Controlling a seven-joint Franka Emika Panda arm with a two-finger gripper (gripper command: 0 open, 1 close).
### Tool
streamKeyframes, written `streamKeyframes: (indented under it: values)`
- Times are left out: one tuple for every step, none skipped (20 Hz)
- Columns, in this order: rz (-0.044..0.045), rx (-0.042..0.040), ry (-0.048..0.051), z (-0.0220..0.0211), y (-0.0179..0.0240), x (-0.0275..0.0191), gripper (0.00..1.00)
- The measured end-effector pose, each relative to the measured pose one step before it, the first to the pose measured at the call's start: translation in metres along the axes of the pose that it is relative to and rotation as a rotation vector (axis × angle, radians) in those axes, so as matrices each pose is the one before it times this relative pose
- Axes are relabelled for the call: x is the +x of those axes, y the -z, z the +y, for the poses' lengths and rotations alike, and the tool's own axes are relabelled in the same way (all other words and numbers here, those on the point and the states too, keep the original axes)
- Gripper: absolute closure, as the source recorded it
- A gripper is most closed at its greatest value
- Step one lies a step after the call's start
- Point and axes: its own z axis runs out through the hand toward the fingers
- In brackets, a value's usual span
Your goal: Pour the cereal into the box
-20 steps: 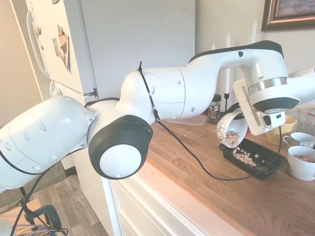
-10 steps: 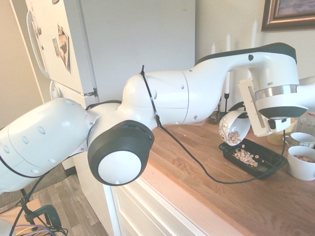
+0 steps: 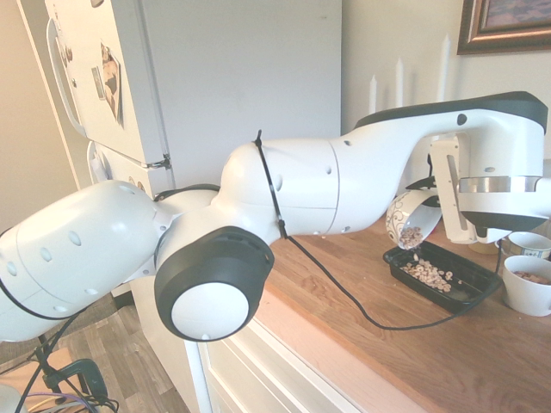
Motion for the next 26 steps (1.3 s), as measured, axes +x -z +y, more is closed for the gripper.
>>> streamKeyframes:
  values:
    - [-0.00364, 0.0062, 0.00072, 0.0018, 0.0001, 0.00195, 1.0]
    - [-0.00325, 0.00524, 0.00248, 0.00146, -0.00006, 0.00159, 1.0]
    - [-0.00363, 0.00598, 0.00496, 0.00053, -0.00022, 0.00076, 1.0]
    - [-0.00375, 0.00792, 0.00326, -0.00034, -0.00001, 0.00007, 1.0]
    - [-0.00559, 0.01224, 0.00319, -0.00118, 0.0004, -0.00054, 1.0]
    - [-0.00469, 0.01098, 0.00253, -0.0011, 0.00073, -0.00056, 1.0]
    - [-0.00352, 0.00938, 0.00138, -0.00055, 0.00117, -0.00022, 1.0]
    - [-0.00245, 0.00833, 0.00073, 0.00009, 0.00164, 0.00022, 1.0]
    - [-0.00096, 0.00743, 0.00136, 0.00075, 0.00251, 0.00069, 1.0]
    - [0.0001, 0.00484, 0.00125, 0.00144, 0.0028, 0.00102, 1.0]
    - [0.00111, 0.00241, -0.00083, 0.00188, 0.00273, 0.00125, 1.0]
    - [0.00119, 0.00181, -0.00081, 0.00177, 0.00251, 0.00116, 1.0]
    - [0.00135, 0.00149, -0.00047, 0.00112, 0.00204, 0.0008, 1.0]
    - [-0.00002, 0.00021, -0.00034, 0.00048, 0.00051, 0.00032, 1.0]
    - [-0.00025, -0.00015, -0.00005, 0.00006, -0.00021, 0.00005, 1.0]
    - [-0.00093, -0.00076, 0.00038, -0.00023, -0.00094, -0.00017, 1.0]
    - [-0.00091, -0.00198, 0.00089, -0.00046, -0.00148, -0.00036, 1.0]
    - [0.00106, -0.00397, 0.00249, -0.00112, -0.00105, -0.001, 1.0]
    - [0.00494, -0.00754, 0.00531, -0.00237, -0.00014, -0.00224, 1.0]
    - [0.01244, -0.01272, 0.00824, -0.00422, 0.00028, -0.00363, 1.0]
    - [0.02185, -0.02303, 0.01308, -0.00647, 0.00063, -0.00562, 1.0]
    - [0.03095, -0.0318, 0.01596, -0.00877, 0.00081, -0.00763, 1.0]
    - [0.0355, -0.03633, 0.01602, -0.011, 0.00056, -0.0095, 1.0]
    - [0.03408, -0.03728, 0.01559, -0.01219, -0.00067, -0.01064, 1.0]
    - [0.0341, -0.03983, 0.01304, -0.01247, -0.00165, -0.01103, 1.0]
    - [0.03316, -0.0414, 0.01522, -0.01236, -0.00272, -0.01119, 1.0]
